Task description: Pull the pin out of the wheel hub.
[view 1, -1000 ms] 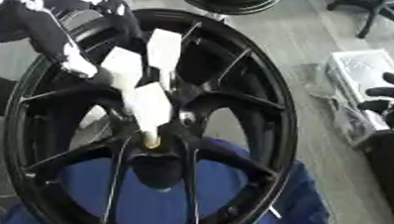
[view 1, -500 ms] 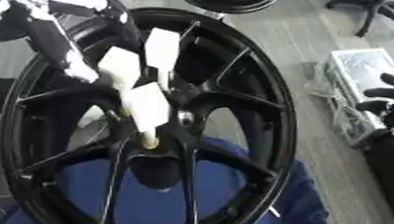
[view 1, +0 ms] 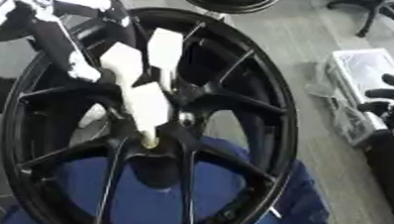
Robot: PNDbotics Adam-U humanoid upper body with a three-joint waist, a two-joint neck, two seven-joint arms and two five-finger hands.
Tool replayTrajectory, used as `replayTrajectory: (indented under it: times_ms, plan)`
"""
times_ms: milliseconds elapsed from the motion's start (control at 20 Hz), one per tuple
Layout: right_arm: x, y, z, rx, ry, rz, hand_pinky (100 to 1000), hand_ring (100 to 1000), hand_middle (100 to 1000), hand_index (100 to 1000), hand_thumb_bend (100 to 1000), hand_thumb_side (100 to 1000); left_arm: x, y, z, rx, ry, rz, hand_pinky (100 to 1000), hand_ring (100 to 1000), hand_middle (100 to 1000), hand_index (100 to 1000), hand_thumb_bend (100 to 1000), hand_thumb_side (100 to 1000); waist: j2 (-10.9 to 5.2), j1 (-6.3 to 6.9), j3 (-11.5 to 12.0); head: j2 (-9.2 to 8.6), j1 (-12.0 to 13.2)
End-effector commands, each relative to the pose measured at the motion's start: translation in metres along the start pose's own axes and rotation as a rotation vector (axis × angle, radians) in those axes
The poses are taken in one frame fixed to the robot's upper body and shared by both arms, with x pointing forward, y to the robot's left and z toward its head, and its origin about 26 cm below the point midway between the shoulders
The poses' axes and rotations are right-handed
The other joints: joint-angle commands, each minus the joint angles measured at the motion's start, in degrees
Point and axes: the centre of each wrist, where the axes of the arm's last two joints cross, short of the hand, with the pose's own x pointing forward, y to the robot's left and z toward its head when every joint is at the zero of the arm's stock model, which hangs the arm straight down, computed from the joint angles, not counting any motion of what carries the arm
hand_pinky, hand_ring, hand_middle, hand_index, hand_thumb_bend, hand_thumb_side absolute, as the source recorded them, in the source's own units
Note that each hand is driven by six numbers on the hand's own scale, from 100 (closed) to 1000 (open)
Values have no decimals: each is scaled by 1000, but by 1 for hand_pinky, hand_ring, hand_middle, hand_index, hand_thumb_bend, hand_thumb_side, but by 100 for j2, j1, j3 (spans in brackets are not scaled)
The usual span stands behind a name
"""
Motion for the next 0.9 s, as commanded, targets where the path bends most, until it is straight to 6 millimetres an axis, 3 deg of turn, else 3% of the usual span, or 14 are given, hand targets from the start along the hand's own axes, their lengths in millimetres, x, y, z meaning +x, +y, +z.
replayTrajectory:
  times_ms: [50, 200, 550, 700, 900]
  plan:
    - [7, -1, -2, 9, -18, 9, 871, 638, 654, 860, 100, 748, 7, 14, 11, 35, 17, -41, 753, 637, 513, 396, 100, 100, -112, -30, -3, -46, 13]
    - [6, -2, -1, 7, -13, 11, 872, 638, 655, 861, 100, 748, 11, 21, 19, 63, 19, -55, 732, 605, 477, 321, 100, 100, -133, -25, 5, -24, 13]
    - [6, -4, 0, 0, -1, 20, 873, 639, 656, 862, 100, 749, 26, 38, 48, 169, -32, -39, 720, 572, 440, 252, 100, 100, -175, 15, 70, 9, -43]
    - [6, -5, 1, -6, -1, 24, 874, 639, 656, 862, 100, 748, 31, 44, 67, 224, -42, -35, 722, 572, 444, 257, 100, 100, -179, 14, 103, 19, -89]
    - [5, -8, 4, -21, -2, 36, 875, 640, 657, 862, 100, 747, 38, 50, 112, 328, -47, -44, 722, 569, 444, 258, 100, 100, -175, 13, 185, 50, -190]
